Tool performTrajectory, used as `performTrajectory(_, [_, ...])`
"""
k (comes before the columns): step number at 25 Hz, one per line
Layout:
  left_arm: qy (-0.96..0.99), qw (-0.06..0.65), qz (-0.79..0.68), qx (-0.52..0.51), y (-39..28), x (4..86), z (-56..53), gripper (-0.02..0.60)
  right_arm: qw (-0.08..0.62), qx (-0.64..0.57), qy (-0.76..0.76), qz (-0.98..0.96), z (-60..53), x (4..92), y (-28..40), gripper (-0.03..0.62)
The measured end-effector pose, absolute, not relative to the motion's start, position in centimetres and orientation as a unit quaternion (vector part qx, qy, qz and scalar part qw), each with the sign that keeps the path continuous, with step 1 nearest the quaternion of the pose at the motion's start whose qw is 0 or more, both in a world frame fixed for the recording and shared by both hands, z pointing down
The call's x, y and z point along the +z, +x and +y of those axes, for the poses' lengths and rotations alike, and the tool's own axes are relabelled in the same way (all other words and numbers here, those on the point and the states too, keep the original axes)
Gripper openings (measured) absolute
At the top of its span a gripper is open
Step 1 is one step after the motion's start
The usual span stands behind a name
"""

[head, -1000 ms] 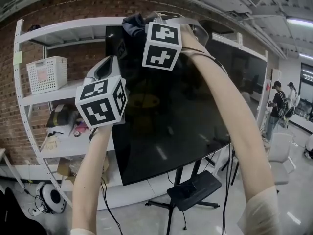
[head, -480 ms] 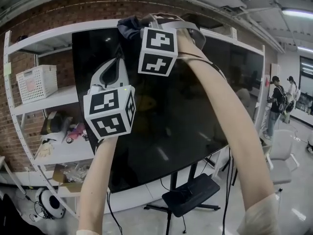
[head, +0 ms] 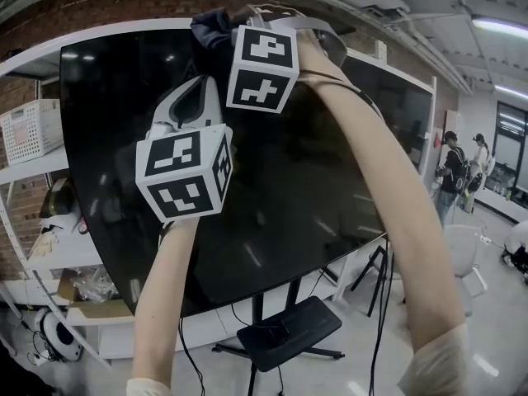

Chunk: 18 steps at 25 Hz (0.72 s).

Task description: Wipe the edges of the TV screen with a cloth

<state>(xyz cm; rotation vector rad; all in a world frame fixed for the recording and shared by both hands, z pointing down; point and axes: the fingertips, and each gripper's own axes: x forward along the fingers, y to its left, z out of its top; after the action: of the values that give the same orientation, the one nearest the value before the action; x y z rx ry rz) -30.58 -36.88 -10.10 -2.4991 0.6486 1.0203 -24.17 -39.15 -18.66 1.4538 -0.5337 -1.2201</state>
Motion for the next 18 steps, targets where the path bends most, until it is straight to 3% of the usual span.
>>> performTrajectory(9, [-0.867, 0.165, 0.228, 0.412, -23.7, -12.4, -33.2, 0.014, 0.548, -0.516, 0.617, -0.228, -35.7, -18.7, -16.3, 0.049])
performTrajectory(18, [-0.877, 0.192, 0.211, 0.387, -16.7, -12.8, -29.5, 0.014, 0.548, -0.529, 0.606, -0.230, -32.8, -18.5, -10.6, 0.049])
